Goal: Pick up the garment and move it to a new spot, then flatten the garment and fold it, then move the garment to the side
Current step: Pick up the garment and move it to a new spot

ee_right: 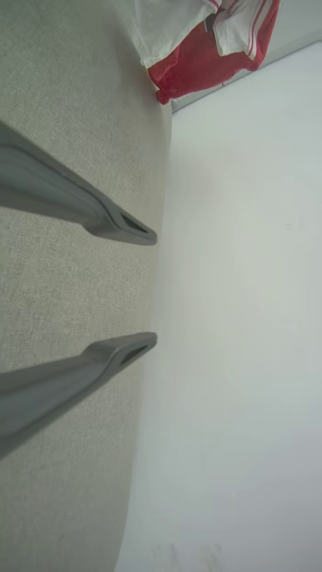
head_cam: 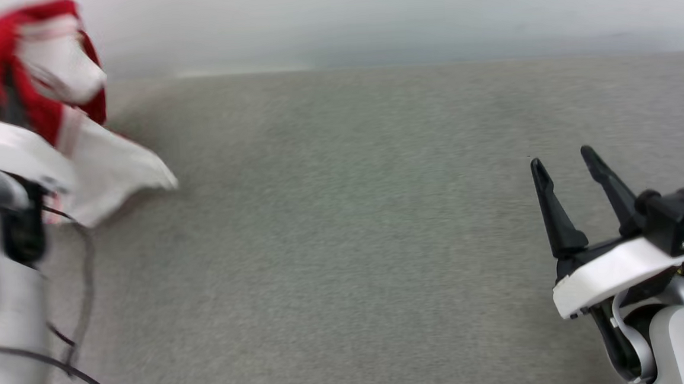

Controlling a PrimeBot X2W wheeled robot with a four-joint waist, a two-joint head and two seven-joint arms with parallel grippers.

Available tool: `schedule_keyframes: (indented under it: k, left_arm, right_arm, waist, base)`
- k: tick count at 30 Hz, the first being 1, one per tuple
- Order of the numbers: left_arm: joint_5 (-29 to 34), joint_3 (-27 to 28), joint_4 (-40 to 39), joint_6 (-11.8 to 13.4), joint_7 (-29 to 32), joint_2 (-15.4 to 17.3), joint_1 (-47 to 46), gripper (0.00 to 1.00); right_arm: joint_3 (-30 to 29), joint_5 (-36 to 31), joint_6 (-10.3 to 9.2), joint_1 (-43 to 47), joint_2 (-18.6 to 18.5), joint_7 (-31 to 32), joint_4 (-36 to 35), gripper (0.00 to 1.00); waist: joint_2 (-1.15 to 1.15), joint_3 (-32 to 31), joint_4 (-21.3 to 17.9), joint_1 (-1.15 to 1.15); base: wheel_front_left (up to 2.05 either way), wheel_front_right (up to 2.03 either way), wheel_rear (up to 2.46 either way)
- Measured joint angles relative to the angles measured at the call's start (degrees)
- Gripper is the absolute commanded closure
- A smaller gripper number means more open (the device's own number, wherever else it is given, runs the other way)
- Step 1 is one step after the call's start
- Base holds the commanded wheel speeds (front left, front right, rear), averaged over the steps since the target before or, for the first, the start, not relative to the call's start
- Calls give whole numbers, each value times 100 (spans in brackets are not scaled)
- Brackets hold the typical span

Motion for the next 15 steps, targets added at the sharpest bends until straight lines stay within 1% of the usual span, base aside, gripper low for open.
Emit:
schedule_keyframes:
  k: [2, 4, 6, 9, 12, 15]
  left_arm:
    - [-11, -110, -336, 36, 15, -216, 328, 100]
    - [75, -278, -784, 134, 97, -361, 651, 100]
    - [133, -469, -1299, 231, 238, -541, 985, 100]
    - [165, -797, -2069, 291, 467, -878, 1452, 100]
    - [162, -1177, -2666, 299, 662, -1220, 1786, 100]
    - [147, -1558, -2963, 258, 847, -1530, 1926, 100]
  right_arm:
    - [10, 12, 0, 79, 13, 24, 7, 0]
    - [9, 14, 0, 124, 32, 25, 3, 0]
    - [-14, 12, 1, 175, 55, 34, -2, 0]
    - [-44, 15, 0, 222, 63, 43, -16, 0]
    - [-51, 31, 0, 261, 92, 44, -44, 0]
    - [-85, 58, 0, 270, 105, 40, -55, 0]
  waist:
    - [0, -91, -164, 0]
    - [0, -166, -341, 0]
    - [0, -225, -533, 0]
    - [0, -267, -820, 0]
    - [0, -259, -1100, 0]
    - [0, -191, -1362, 0]
  base:
    - [0, 0, 0]
    - [0, 0, 0]
    - [0, 0, 0]
    - [0, 0, 0]
    - [0, 0, 0]
    - [0, 0, 0]
